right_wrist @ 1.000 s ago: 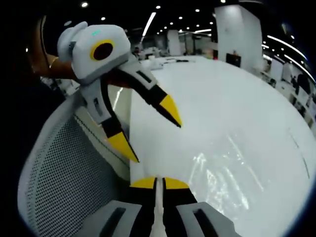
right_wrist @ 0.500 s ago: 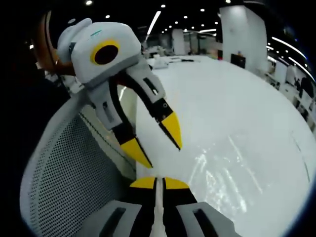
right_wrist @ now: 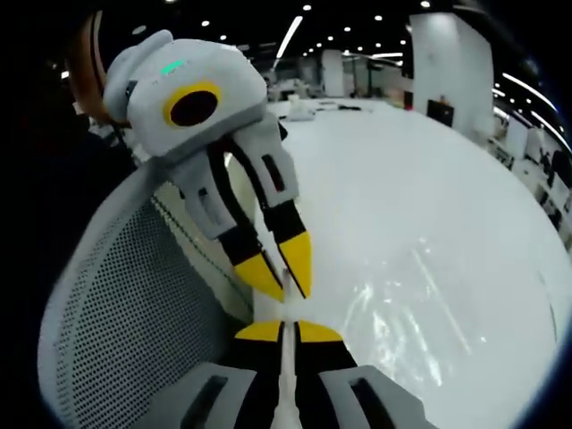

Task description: Open the resealable bag by pulling the two sides of the seal apart until the entire bag opening is separated and visibly accessible.

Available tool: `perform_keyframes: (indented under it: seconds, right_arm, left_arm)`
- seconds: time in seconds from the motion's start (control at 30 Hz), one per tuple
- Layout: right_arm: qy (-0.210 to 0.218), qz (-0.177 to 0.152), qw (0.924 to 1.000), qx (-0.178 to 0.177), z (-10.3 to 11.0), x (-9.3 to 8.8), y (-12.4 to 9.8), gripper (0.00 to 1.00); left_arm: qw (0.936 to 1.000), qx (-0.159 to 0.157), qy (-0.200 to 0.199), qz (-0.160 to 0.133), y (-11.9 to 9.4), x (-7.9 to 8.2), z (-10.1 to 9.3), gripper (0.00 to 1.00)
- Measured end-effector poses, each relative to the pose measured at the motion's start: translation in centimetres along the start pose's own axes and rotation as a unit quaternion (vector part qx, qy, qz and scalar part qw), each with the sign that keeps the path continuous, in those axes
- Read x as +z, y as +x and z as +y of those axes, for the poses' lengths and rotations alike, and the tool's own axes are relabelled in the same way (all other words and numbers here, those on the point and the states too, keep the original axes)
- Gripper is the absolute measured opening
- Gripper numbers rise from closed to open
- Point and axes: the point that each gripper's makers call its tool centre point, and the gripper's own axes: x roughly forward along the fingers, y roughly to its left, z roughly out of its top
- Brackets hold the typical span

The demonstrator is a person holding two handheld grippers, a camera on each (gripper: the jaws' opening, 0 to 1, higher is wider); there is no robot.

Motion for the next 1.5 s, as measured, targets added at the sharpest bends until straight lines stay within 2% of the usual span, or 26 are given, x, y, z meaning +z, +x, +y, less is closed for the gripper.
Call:
perform_keyframes:
  seconds: [0.23, 0.33, 0.5, 0.73, 1.03, 1.5]
  right_arm:
    - [-0.014, 0.004, 0.9995, -0.028, -0.4, -0.1, -0.1, 0.01]
    - [-0.039, 0.002, 0.9985, -0.038, -0.2, 0.2, -0.2, 0.03]
    - [-0.081, 0.015, 0.9958, -0.039, 0.2, 0.5, 0.1, 0.04]
    - [-0.103, 0.022, 0.9932, -0.049, -0.1, 0.6, 0.8, 0.02]
    - [-0.119, 0.025, 0.9914, -0.049, 0.1, 0.5, 0.9, 0.0]
    - [-0.129, 0.035, 0.9899, -0.048, 0.1, 0.5, 1.1, 0.0]
  left_arm:
    - [0.9998, -0.016, 0.012, 0.007, 0.1, -0.2, -0.5, 0.0]
    - [0.9997, -0.018, 0.014, 0.006, 0.1, -0.2, -0.6, 0.0]
    - [0.9997, -0.017, 0.015, 0.0, 0.0, 0.0, -0.6, 0.0]
    - [0.9996, -0.023, 0.016, -0.005, -0.3, 0.1, -0.6, 0.0]
    - [0.9996, -0.026, 0.005, -0.005, -0.4, 0.3, -0.7, 0.0]
    - [0.9992, -0.029, 0.028, 0.0, -0.5, 0.8, -0.9, 0.0]
